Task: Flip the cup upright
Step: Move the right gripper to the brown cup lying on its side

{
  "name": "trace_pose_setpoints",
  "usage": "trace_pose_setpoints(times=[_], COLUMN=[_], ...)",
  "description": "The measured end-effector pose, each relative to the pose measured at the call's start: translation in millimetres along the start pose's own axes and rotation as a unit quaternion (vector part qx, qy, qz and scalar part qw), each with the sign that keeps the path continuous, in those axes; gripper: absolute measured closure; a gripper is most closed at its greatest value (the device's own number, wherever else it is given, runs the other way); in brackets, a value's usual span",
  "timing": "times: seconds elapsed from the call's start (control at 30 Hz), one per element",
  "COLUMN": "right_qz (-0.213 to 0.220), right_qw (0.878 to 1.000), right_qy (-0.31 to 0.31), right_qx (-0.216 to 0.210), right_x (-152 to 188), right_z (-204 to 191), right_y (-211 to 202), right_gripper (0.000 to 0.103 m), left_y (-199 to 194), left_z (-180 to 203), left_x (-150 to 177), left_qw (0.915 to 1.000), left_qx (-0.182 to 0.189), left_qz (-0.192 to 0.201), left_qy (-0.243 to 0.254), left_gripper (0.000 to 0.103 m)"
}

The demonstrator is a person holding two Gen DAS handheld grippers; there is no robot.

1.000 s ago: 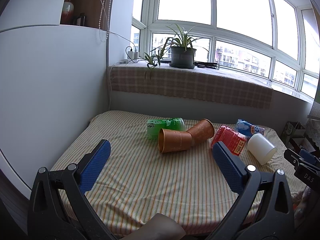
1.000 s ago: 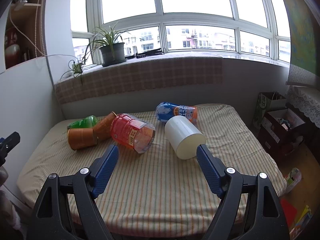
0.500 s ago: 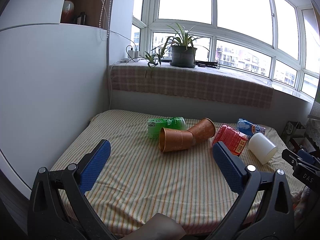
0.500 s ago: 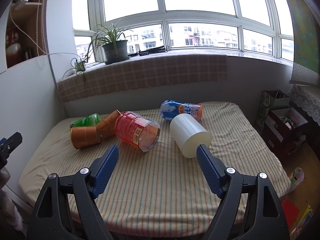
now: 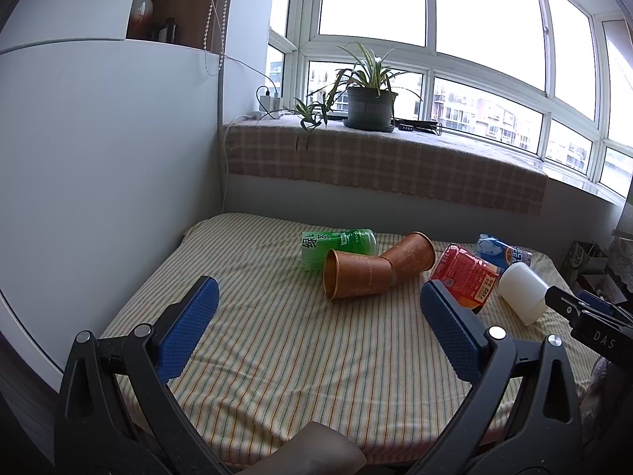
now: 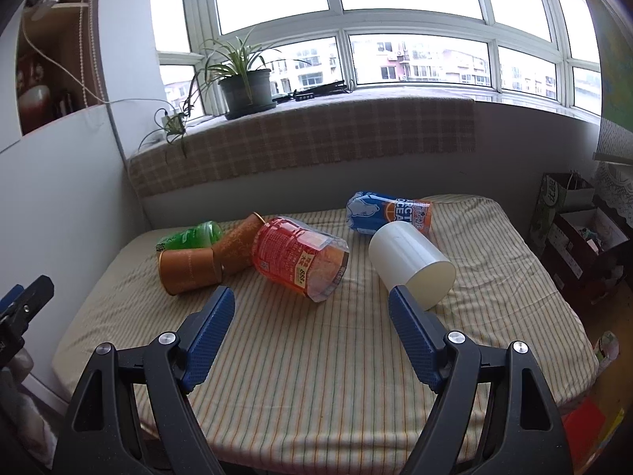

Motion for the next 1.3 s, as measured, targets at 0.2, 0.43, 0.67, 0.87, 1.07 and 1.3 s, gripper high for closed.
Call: trace_pose_setpoints(times=[0.2, 0.43, 0.67, 0.87, 1.07, 1.3], right_qz=[-0.019, -0.050, -0.105, -0.148, -0.163, -0.169], right_qw=[0.999, 0.992, 0.973, 0.953, 0.948, 0.938], right_qy=[0.022, 0.074, 0.143, 0.205, 0.235, 0.291], right_qx=[-0.033, -0.086, -0.148, -0.168, -0.138, -0.081], right_x=[-6, -20, -25, -18, -15, -9], right_z=[-10, -23, -43, -54, -53, -43], right_y=[22, 65, 123, 168, 197, 227], right_gripper=[0.023, 0.023, 0.036, 0.046, 0.048, 0.048], left_y=[8, 21, 28, 28, 29, 31], left_z=[-13, -42, -69, -82, -88, -89], left_x=[4, 17, 31, 39, 42, 46], left_qw=[0.9999, 0.9986, 0.9968, 0.9957, 0.9952, 0.9949], left_qx=[-0.011, -0.038, -0.058, -0.062, -0.060, -0.056], left_qz=[-0.009, -0.029, -0.047, -0.059, -0.066, -0.073], left_qy=[-0.007, -0.021, -0.029, -0.035, -0.040, -0.043], left_gripper=[0.000, 0.000, 0.000, 0.000, 0.000, 0.000])
Point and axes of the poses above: each gripper's, at about its wrist camera, not at the fingertips, and y roughly the way its jaws point, z to its right, x to its underside, the point moved 10 cm from there along y, roughly the way its jaws point, and after that the axes turned 13 degrees about -x, right-handed, at the moved point
